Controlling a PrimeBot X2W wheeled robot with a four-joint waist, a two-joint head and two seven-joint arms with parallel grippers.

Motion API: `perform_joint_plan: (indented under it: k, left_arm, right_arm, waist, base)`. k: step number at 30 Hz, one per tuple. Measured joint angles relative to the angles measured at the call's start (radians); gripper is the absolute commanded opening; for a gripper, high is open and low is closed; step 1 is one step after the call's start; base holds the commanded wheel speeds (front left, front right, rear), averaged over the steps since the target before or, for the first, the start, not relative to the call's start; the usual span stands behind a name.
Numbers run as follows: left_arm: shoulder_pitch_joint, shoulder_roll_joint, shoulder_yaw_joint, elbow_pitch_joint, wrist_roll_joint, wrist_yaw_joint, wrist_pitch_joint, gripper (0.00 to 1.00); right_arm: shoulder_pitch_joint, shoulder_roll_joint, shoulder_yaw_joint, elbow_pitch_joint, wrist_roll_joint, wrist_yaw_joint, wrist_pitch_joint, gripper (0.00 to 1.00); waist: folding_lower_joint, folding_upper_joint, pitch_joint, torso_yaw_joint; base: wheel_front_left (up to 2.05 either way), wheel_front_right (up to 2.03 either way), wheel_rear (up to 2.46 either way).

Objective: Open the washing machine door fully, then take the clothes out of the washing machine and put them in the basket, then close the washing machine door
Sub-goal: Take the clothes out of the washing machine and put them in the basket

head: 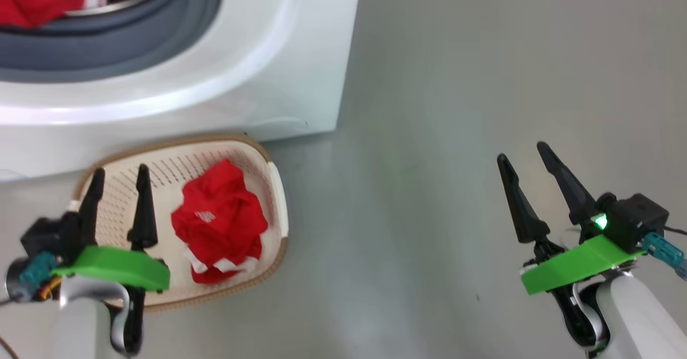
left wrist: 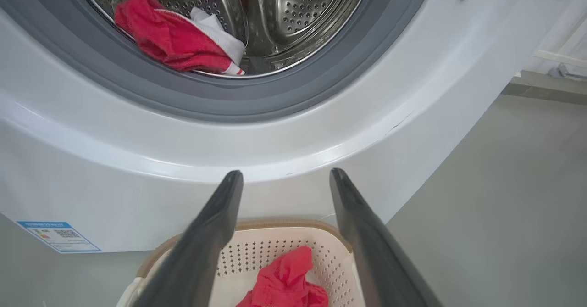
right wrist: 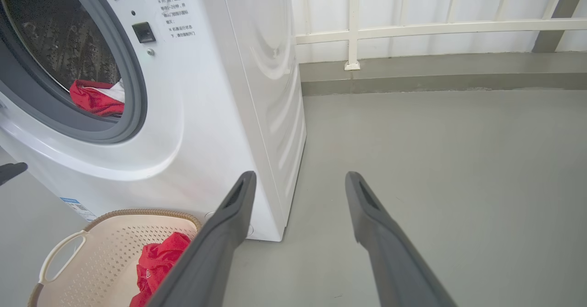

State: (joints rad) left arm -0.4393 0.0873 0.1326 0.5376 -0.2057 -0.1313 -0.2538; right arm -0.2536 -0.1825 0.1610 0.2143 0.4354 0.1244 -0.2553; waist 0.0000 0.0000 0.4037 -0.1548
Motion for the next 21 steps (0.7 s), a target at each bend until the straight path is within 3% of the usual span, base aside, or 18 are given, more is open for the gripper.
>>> perform_joint_plan:
  k: [21]
  left_arm:
    - [0.349,-0.040,0.049,-0.330,0.038,0.000,0.000,1.00]
  right_arm:
    - [0.154,-0.018,-0.047,0.003,0.004,0.000,0.000,1.00]
  waist:
    - [0.0000,0.0000,-0.233,0.064]
  base:
    - [0.00,0.00,0.00]
